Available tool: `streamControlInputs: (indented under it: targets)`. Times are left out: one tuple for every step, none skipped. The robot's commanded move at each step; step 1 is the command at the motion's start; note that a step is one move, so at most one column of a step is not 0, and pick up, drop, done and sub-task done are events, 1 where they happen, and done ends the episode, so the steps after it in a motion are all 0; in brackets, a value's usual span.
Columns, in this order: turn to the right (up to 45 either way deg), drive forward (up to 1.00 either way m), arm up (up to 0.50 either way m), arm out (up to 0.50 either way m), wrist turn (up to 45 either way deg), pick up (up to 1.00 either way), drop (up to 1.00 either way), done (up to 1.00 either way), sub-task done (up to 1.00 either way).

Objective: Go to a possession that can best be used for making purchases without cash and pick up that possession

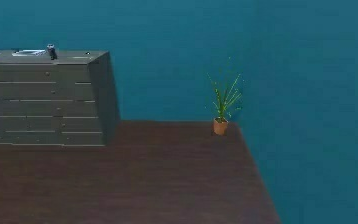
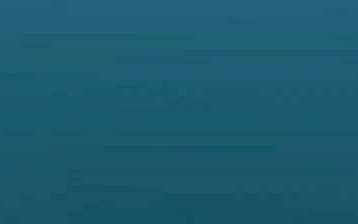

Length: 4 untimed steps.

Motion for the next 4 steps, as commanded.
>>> streamControlInputs:
  targets:
    - [0.0,0.65,0.0,0.0,0.0,0.0,0.0,0.0,0.0]
    - [0.0,0.3,0.0,0.0,0.0,0.0,0.0,0.0,0.0]
    - [-45.0,0.0,0.0,0.0,0.0,0.0,0.0,0.0,0.0]
    - [-18.0,0.0,0.0,0.0,0.0,0.0,0.0,0.0,0.0]
